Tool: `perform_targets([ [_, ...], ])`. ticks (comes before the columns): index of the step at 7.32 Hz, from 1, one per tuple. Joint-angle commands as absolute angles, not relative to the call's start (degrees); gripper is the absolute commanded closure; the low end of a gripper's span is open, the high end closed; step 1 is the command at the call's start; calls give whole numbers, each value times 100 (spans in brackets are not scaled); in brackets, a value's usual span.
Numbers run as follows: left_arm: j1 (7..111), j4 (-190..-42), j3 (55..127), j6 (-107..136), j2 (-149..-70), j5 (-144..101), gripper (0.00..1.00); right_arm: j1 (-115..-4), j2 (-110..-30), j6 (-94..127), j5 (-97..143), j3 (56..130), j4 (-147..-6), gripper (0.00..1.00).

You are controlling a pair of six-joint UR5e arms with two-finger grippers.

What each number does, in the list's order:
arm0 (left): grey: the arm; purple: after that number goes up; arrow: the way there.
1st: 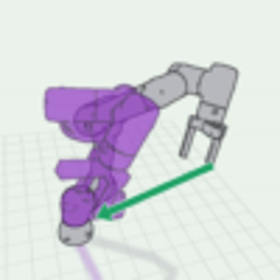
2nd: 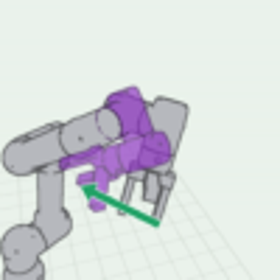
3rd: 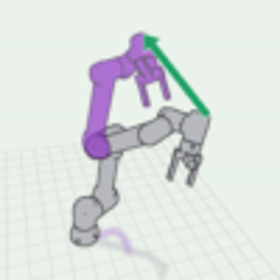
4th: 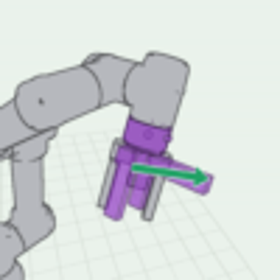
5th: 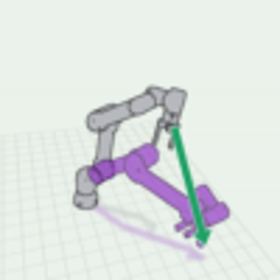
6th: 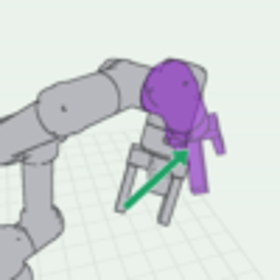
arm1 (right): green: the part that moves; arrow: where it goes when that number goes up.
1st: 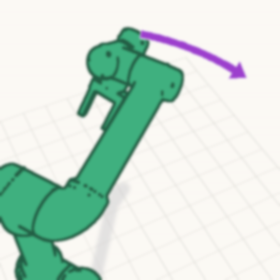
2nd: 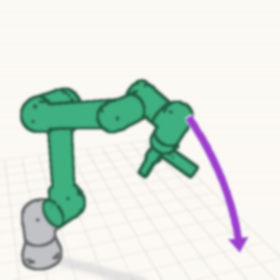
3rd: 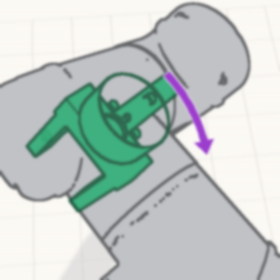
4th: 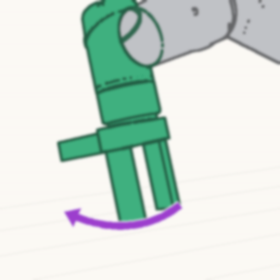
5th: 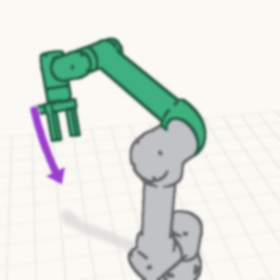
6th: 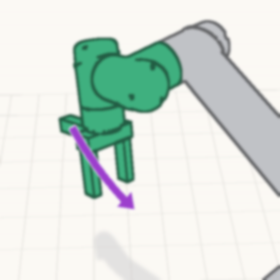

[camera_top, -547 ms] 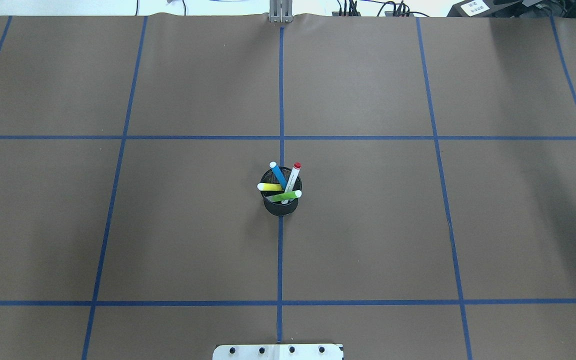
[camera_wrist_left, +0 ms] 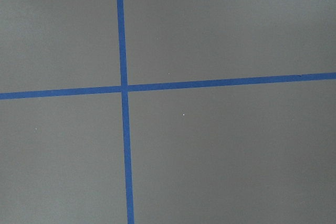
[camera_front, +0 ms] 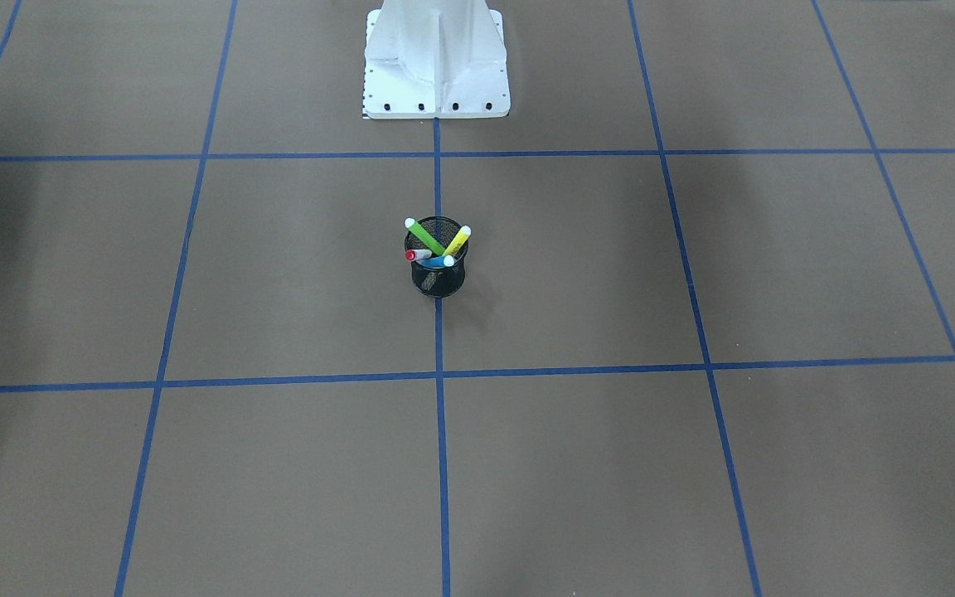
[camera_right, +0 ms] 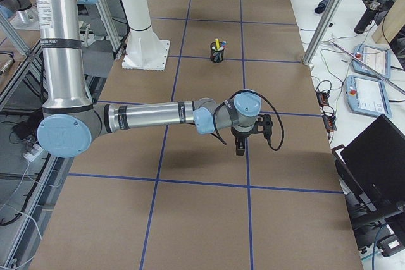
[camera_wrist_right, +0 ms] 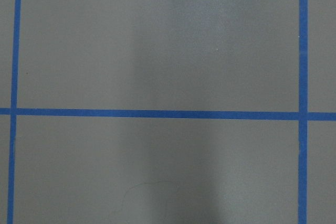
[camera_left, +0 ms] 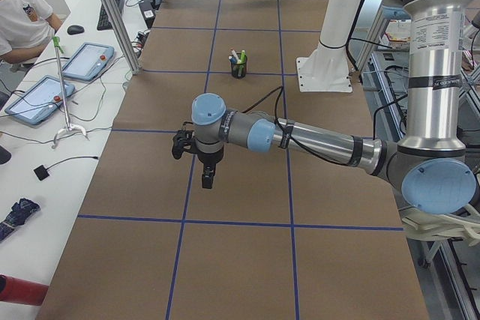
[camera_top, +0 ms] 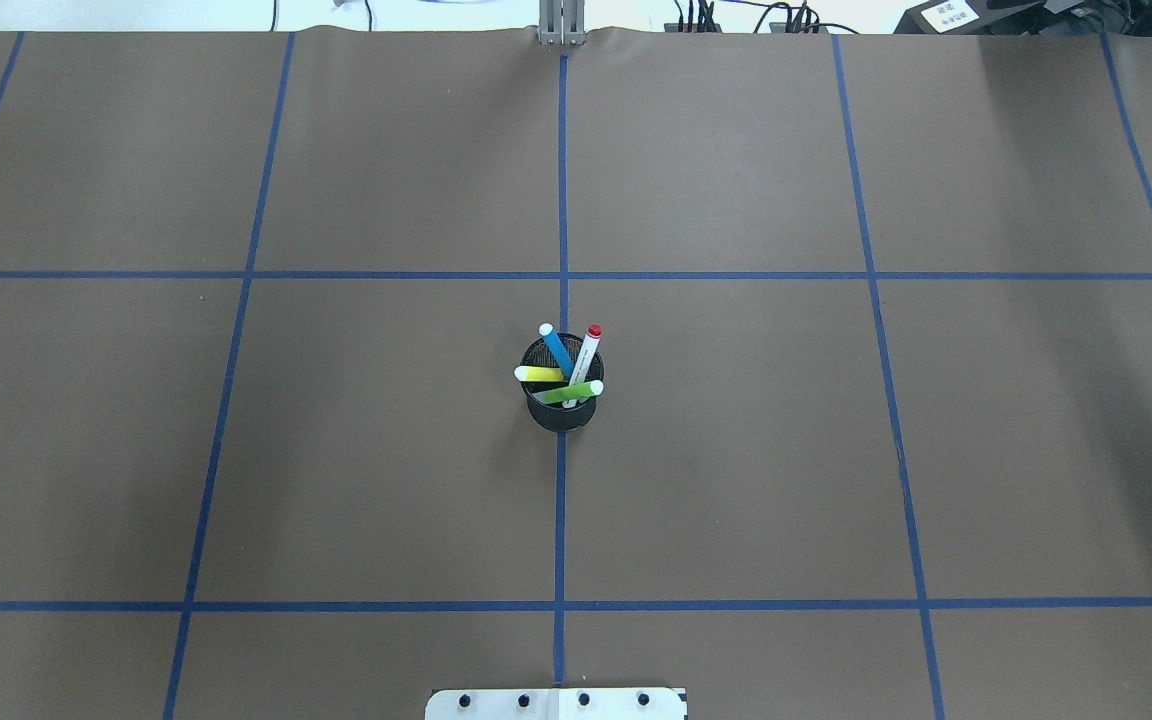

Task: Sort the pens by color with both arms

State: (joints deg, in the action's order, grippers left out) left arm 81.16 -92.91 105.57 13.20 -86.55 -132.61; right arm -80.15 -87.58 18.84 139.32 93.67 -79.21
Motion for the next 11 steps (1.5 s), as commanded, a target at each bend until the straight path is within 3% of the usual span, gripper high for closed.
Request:
perform_targets([
  [1, 8104, -9281, 10512, 1380, -8692, -13271, 0, -8007, -8763, 1881, 13799, 9369, -7919, 0],
  [11, 8086, -9378, 10617, 1432, -8683, -13790, 0, -7893, -8771, 1977, 13904, 9535, -7734, 0],
])
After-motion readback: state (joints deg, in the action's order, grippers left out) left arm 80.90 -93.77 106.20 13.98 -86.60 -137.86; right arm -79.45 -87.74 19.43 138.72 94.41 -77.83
